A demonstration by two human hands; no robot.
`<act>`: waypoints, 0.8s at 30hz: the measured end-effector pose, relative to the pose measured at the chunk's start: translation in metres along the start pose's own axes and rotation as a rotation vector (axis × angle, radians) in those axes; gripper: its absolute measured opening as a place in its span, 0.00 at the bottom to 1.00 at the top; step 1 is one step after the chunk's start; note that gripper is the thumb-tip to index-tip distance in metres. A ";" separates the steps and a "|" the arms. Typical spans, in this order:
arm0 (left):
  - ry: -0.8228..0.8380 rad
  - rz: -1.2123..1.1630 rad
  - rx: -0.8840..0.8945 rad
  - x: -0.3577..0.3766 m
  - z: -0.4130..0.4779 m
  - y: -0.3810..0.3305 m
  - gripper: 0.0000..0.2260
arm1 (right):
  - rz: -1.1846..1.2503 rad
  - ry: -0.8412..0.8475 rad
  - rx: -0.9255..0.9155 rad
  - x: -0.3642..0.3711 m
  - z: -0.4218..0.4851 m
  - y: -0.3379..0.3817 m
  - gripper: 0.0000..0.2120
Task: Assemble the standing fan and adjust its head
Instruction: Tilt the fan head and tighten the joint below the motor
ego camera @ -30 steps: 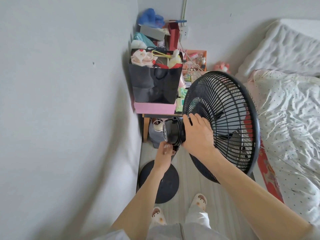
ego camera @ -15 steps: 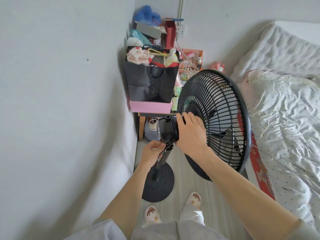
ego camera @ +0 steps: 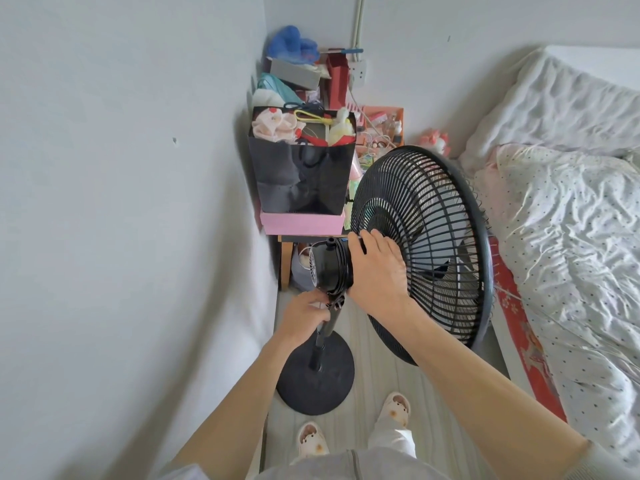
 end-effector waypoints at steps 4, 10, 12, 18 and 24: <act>-0.115 0.542 0.311 -0.007 -0.002 -0.001 0.06 | -0.003 0.007 -0.009 0.000 0.001 0.000 0.39; -0.225 0.711 0.473 -0.003 -0.004 0.002 0.08 | 0.015 -0.003 0.002 0.003 0.002 0.000 0.38; -0.203 0.679 0.439 0.004 -0.006 0.004 0.13 | 0.015 -0.011 0.001 0.003 0.000 -0.002 0.38; -0.261 0.818 0.506 0.005 -0.006 0.014 0.13 | 0.005 0.011 -0.005 0.001 0.000 -0.003 0.39; -0.207 0.854 0.484 0.014 -0.007 0.018 0.08 | 0.010 0.003 -0.016 0.001 -0.001 0.003 0.40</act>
Point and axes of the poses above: each hand's wrist, its own z-axis towards the middle knuckle, its own x-axis out of the palm, y = z × x, the point moved 1 cm from there along z, towards the middle knuckle, and after that the axes turned 1 degree about x, right-handed, at the moved point
